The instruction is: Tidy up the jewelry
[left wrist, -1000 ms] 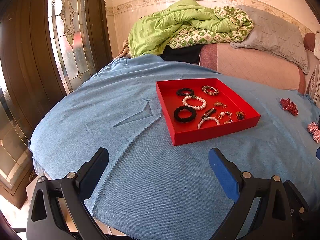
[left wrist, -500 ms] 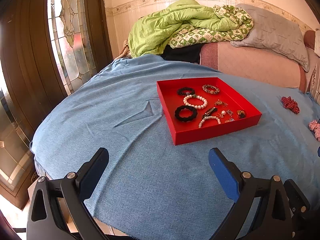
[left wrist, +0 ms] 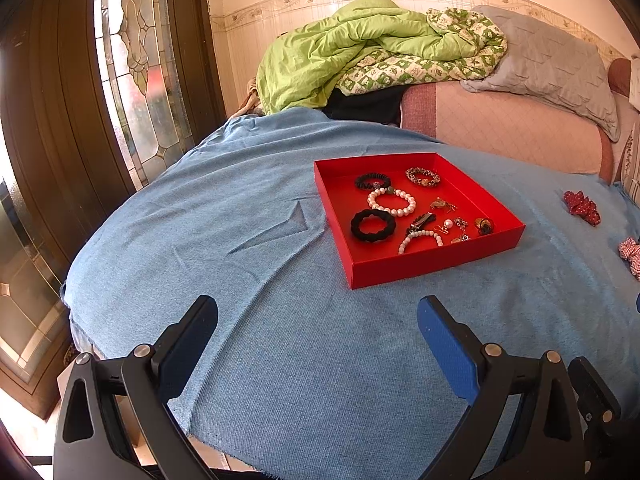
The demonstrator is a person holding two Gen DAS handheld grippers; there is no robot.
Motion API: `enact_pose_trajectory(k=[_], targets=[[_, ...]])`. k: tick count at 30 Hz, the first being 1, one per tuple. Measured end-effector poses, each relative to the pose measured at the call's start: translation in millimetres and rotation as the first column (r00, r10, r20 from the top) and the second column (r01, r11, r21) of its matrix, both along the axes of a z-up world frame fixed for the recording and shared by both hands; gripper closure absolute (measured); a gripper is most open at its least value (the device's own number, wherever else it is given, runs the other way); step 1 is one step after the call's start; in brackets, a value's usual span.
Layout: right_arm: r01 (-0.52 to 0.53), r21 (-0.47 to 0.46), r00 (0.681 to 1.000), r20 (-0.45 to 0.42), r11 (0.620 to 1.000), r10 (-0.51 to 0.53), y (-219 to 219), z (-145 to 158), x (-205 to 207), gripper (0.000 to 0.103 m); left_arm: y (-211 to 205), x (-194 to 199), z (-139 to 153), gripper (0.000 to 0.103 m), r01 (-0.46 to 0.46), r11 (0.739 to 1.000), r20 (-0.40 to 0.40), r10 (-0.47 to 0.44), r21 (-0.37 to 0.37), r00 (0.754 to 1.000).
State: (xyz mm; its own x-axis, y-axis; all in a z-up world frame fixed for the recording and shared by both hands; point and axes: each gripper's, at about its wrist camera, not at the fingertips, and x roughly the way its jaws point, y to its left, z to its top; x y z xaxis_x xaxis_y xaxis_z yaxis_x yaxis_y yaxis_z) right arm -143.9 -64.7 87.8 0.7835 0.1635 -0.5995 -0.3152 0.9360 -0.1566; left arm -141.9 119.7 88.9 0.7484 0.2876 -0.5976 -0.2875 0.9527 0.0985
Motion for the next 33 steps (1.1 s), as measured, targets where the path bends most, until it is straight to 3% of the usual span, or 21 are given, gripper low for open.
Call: enact_pose_trajectory(k=[33], targets=[[0.007,0.003,1.0,-0.006,1.0,-0.007,-7,-3,1,0.004,10,1,-1,0.004,-0.005,1.0,-0.034,0.005,-0.01,0.999]])
